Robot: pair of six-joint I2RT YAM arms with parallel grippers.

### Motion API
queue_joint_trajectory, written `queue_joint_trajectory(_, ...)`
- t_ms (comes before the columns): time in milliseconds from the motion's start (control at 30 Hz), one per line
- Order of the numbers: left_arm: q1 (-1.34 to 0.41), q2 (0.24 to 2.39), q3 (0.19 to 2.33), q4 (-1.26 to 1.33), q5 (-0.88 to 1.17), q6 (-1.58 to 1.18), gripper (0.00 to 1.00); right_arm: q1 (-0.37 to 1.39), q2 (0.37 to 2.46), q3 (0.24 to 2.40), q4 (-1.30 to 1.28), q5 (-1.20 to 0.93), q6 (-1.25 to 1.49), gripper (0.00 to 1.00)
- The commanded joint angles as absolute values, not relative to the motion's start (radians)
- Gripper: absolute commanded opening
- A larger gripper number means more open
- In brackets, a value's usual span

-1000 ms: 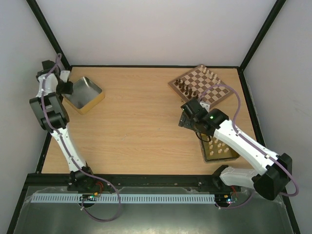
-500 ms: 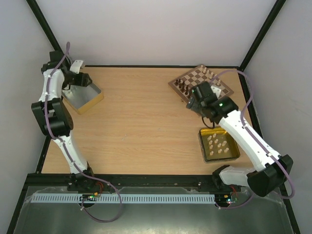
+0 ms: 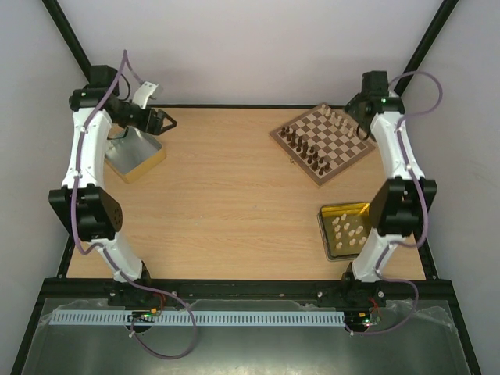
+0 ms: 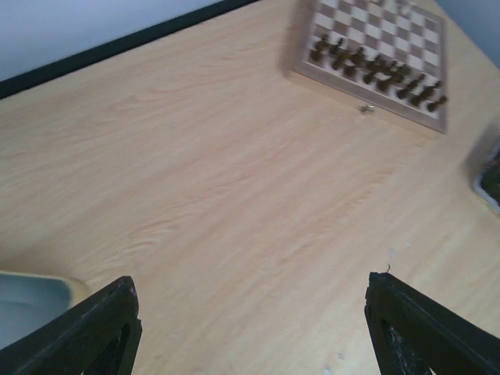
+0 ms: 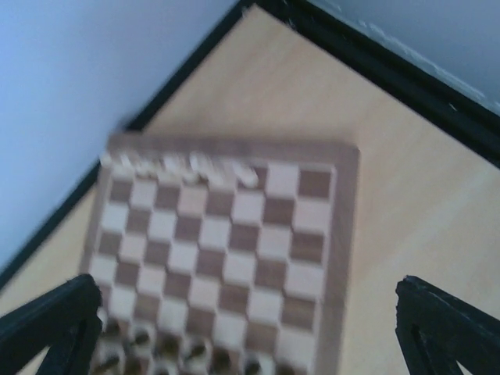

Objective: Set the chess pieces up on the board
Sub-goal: Move the chessboard to the center of the board.

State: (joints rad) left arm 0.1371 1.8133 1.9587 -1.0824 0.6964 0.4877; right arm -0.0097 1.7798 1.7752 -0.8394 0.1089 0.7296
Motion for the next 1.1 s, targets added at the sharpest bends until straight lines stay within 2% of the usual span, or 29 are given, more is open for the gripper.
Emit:
queue_joint_trajectory(0,0.104,1.712,1.886,-1.155,0.744,0.462,0.79,-0.082,1.978,2.011,-0.815,0.036,0.747,0.99)
queue_joint_trajectory(100,0.080,1.660,1.819,-1.173,0.747,0.462,0.81,-0.120,2.093,2.115,-0.765,-0.011,0.804,0.99)
queue_joint_trajectory(267,0.067,1.563,1.693,-1.161,0.744,0.448,0.82,-0.179,2.197,2.156,-0.655,-0.094,0.880,1.00)
queue_joint_trajectory(367,0.066,1.516,1.603,-1.132,0.767,0.434,0.83,-0.195,2.241,2.177,-0.630,-0.105,0.870,0.97)
queue_joint_trajectory(500,0.057,1.484,1.536,-1.118,0.793,0.420,0.84,-0.222,2.237,2.124,-0.544,-0.143,0.873,0.95)
queue_joint_trajectory(700,0.047,1.477,1.519,-1.119,0.794,0.405,0.85,-0.294,2.254,1.994,-0.391,-0.334,0.947,0.95)
queue_joint_trajectory(1067,0.038,1.435,1.477,-1.137,0.777,0.408,0.87,-0.310,2.330,1.929,-0.260,-0.504,0.991,0.91)
